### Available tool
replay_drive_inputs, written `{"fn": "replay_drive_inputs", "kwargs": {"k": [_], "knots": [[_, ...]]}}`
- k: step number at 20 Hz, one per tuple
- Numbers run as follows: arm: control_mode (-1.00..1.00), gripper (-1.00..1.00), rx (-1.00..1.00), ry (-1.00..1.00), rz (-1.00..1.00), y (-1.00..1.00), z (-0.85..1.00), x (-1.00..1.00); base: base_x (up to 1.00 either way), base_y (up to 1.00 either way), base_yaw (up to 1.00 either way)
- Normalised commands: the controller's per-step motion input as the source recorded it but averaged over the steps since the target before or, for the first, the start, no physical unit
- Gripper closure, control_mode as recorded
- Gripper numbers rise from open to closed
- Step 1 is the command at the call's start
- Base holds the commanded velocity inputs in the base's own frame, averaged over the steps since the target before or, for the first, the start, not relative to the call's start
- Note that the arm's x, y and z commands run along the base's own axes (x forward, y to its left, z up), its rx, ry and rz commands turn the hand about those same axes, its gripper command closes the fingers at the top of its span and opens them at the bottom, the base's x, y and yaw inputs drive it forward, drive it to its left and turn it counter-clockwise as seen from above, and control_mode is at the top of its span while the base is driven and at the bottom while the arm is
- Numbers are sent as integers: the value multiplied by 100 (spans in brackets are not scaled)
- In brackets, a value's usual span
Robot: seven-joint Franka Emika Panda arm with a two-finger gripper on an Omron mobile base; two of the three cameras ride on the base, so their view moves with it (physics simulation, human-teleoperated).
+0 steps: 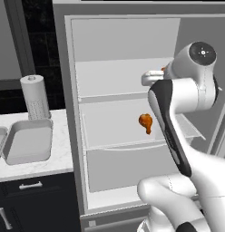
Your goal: Place one squash and one chicken drumstick in each tupperware on the nearby counter, to pack two identical lunches.
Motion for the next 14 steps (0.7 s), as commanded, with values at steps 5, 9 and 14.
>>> {"fn": "replay_drive_inputs", "kwargs": {"k": [5,9,14], "knots": [[-100,-100,0,2,0,-6,0,70,0,0,0],[-100,-100,0,-2,0,-6,-24,41,0,0,0],[-100,-100,0,0,0,0,-34,44,0,0,0]]}}
